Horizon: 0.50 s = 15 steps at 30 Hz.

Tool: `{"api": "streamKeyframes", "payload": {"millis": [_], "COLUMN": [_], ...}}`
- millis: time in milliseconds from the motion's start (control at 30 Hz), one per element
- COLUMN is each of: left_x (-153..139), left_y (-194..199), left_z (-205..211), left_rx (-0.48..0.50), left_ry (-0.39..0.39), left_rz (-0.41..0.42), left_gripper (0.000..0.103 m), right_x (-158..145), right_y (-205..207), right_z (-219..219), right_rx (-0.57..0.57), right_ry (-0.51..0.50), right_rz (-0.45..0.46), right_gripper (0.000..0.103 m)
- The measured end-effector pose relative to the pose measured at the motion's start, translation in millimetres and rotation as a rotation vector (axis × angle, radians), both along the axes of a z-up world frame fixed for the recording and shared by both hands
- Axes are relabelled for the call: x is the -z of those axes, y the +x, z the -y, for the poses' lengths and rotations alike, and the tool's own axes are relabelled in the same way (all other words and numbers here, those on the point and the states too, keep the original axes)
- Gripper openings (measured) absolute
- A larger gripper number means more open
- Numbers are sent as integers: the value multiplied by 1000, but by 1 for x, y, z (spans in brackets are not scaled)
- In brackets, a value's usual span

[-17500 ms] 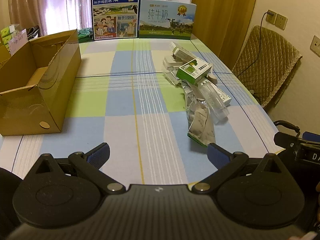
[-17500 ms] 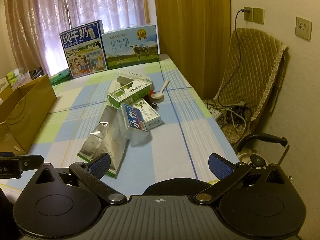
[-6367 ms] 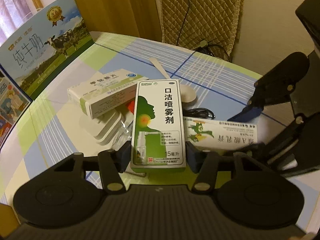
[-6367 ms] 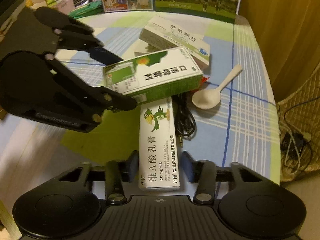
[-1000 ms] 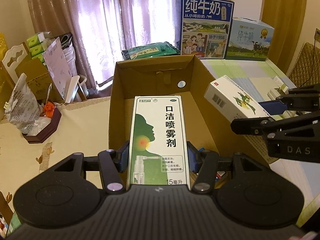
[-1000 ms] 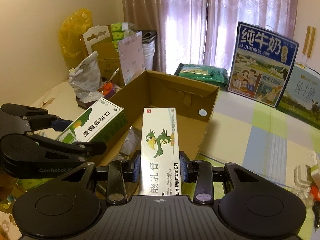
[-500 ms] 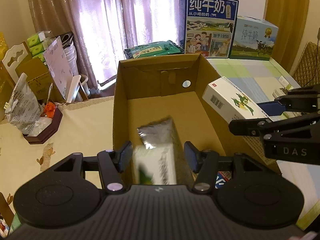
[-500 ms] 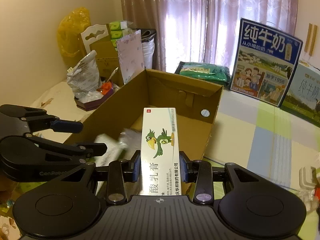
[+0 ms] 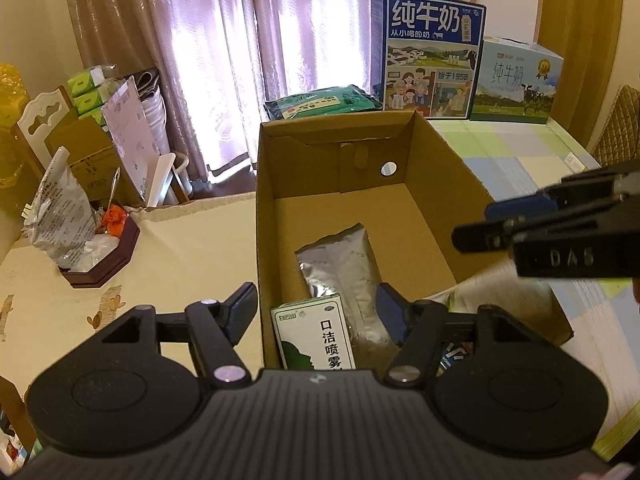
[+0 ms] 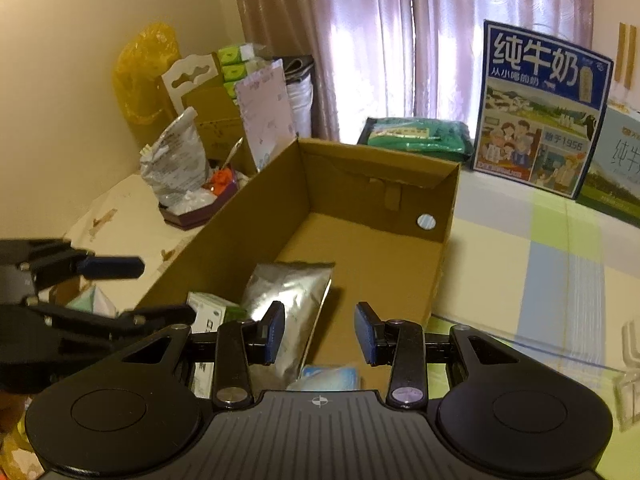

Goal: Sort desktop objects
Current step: 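Open both tools to drop the two boxes into the cardboard box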

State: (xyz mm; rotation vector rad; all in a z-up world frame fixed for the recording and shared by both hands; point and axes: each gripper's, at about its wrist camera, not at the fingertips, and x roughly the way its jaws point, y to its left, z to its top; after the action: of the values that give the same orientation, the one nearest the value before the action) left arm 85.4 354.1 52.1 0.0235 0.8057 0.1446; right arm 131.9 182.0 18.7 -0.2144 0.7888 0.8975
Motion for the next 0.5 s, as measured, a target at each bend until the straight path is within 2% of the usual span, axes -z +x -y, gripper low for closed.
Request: {"api": "streamKeyframes", "payload": {"millis": [133,500], "left_x": [-1,-19], "left_y": [-5,-19], "left_z": [4,33], "left_rx": [3,31], "left_ry": [5,-13], "left_rz": [3,42], "left_gripper": [65,76], "right_x": [-5,-24], "right_y": [-1,-8], "right_z": [9,82], "right_rx": [16,104], "right_ry": [16,72], "right_rz": [-1,10], "right_gripper": [40,68]}}
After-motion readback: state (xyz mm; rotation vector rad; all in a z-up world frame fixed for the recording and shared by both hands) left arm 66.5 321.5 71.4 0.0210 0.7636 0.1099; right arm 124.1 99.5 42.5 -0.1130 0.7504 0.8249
